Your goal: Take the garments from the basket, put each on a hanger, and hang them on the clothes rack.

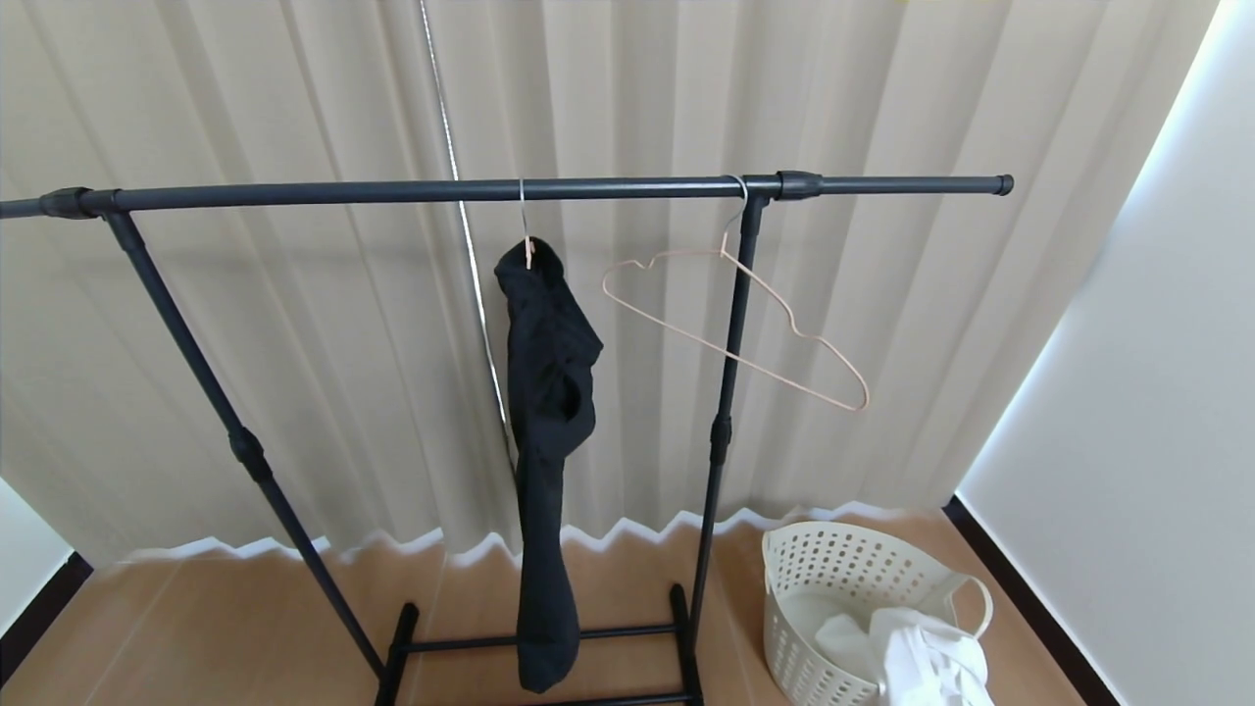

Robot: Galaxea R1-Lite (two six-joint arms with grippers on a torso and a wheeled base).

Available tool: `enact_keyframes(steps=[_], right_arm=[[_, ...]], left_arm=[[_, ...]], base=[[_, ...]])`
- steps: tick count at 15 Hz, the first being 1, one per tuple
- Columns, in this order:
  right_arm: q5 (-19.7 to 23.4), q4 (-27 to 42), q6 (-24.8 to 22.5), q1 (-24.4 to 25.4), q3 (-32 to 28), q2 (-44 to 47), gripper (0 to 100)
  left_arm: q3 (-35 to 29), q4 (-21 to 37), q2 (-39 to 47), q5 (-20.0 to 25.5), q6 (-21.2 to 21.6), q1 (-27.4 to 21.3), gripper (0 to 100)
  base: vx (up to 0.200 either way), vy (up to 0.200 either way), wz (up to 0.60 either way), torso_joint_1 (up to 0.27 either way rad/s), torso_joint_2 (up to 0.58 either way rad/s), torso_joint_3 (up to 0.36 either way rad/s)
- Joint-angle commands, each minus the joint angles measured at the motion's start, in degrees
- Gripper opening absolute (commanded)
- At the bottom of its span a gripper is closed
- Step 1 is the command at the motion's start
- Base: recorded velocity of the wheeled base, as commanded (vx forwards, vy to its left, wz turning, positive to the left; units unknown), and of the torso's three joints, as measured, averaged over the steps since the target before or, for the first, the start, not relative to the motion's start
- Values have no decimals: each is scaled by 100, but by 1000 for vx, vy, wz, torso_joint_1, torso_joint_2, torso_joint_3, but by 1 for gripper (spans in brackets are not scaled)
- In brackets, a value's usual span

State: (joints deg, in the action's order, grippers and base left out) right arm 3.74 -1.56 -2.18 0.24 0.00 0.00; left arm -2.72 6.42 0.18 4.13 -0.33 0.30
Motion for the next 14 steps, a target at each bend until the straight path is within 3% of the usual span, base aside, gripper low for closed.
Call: enact_keyframes(steps=[1, 14], right_arm=[[4, -2, -2, 2, 0, 9, 100], [-49, -29, 7, 2, 0, 9, 100]], left_arm=[[-1, -1, 8, 0, -11, 5, 100], [-9, -1, 8, 9, -11, 5, 100]], base=[[0, 0, 0, -173, 408, 232], [0, 0, 0, -196, 525, 328]])
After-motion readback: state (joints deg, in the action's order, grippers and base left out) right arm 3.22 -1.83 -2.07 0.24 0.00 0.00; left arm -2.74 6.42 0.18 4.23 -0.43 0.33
